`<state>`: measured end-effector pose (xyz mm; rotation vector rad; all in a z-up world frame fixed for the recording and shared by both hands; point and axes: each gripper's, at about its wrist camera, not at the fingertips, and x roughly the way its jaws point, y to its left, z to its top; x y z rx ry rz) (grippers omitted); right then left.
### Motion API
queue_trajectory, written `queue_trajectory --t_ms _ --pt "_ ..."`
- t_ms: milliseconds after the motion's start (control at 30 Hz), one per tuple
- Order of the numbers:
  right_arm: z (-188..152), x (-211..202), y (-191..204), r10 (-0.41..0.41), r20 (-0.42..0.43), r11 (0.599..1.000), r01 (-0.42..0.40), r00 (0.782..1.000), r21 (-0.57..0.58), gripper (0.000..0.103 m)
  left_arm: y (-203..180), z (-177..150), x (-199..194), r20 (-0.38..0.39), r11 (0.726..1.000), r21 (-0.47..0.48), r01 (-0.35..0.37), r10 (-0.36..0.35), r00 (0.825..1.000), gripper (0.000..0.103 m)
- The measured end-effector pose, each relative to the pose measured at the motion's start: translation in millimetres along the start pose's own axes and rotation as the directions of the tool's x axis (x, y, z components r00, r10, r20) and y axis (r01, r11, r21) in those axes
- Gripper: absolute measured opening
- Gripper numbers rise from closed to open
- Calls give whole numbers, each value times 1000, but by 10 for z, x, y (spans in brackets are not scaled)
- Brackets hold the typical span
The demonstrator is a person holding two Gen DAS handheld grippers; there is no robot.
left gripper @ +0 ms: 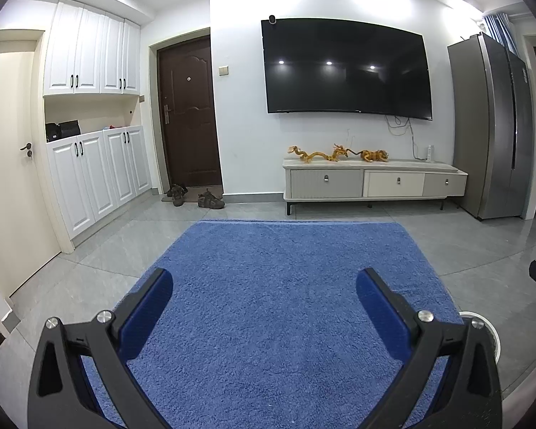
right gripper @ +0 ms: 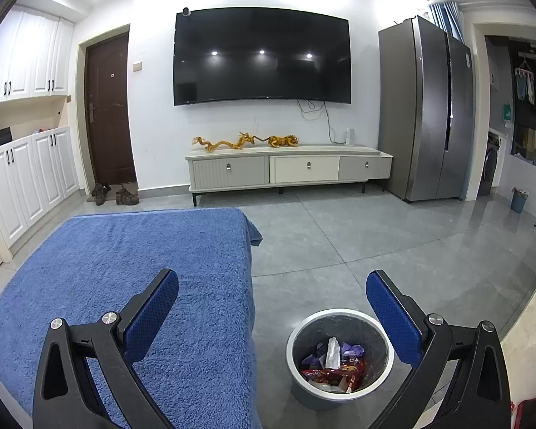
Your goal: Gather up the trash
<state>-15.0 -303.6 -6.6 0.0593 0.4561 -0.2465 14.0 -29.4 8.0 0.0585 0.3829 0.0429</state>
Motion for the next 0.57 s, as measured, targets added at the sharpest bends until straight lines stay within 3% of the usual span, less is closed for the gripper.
queue_trajectory --t_ms 567 --pt "-37 2 9 -5 -2 1000 5 1000 -3 103 5 0 47 -10 1000 -4 14 -14 1000 103"
